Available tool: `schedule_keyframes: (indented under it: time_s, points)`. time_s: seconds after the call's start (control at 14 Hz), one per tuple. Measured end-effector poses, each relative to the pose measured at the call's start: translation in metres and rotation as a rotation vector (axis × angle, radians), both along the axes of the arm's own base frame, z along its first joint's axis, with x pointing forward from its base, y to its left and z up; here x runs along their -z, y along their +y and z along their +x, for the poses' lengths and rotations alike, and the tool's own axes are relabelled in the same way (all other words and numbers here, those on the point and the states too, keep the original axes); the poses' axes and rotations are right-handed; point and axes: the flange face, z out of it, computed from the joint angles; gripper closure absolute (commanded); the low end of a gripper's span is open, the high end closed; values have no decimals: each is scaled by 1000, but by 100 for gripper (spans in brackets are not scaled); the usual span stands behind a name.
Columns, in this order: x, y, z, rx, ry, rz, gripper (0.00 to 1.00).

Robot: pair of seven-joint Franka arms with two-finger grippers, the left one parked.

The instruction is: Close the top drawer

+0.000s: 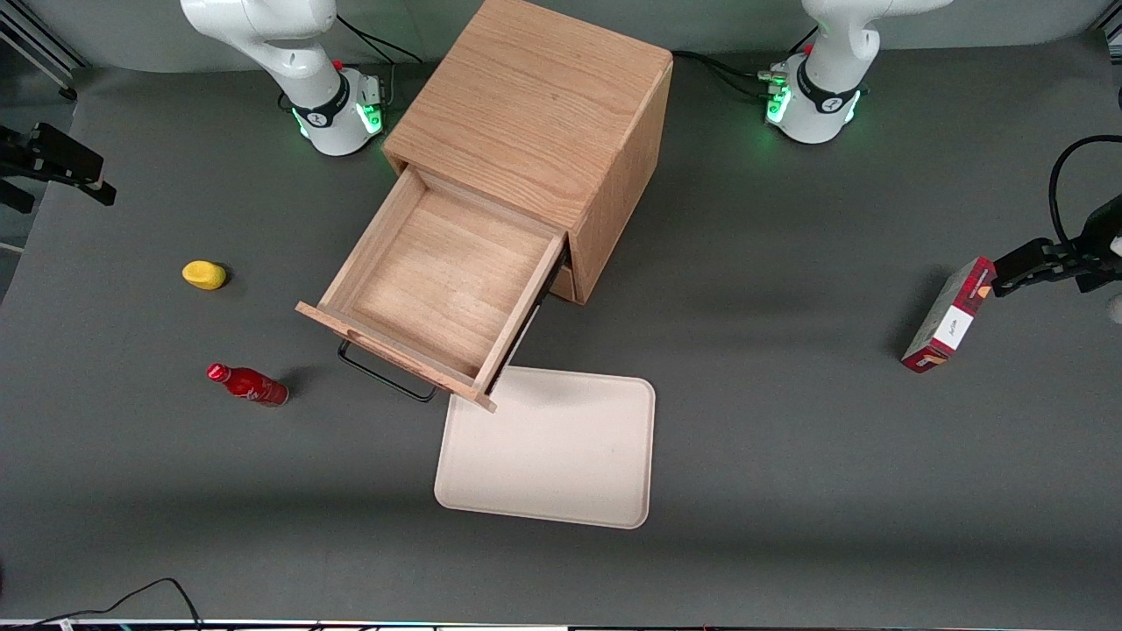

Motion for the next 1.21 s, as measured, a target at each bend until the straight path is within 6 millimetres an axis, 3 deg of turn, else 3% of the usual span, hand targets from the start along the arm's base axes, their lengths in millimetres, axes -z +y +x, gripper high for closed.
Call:
schedule_keyframes:
  time_s: [0.14,0.43,0.79,1.21]
  points:
    - [1,18,34,-33,-5,2,0]
    - [29,49,90,-89,-4,15,0]
    - [13,74,84,-163,-16,52,0]
    - [38,90,95,-647,9,75,0]
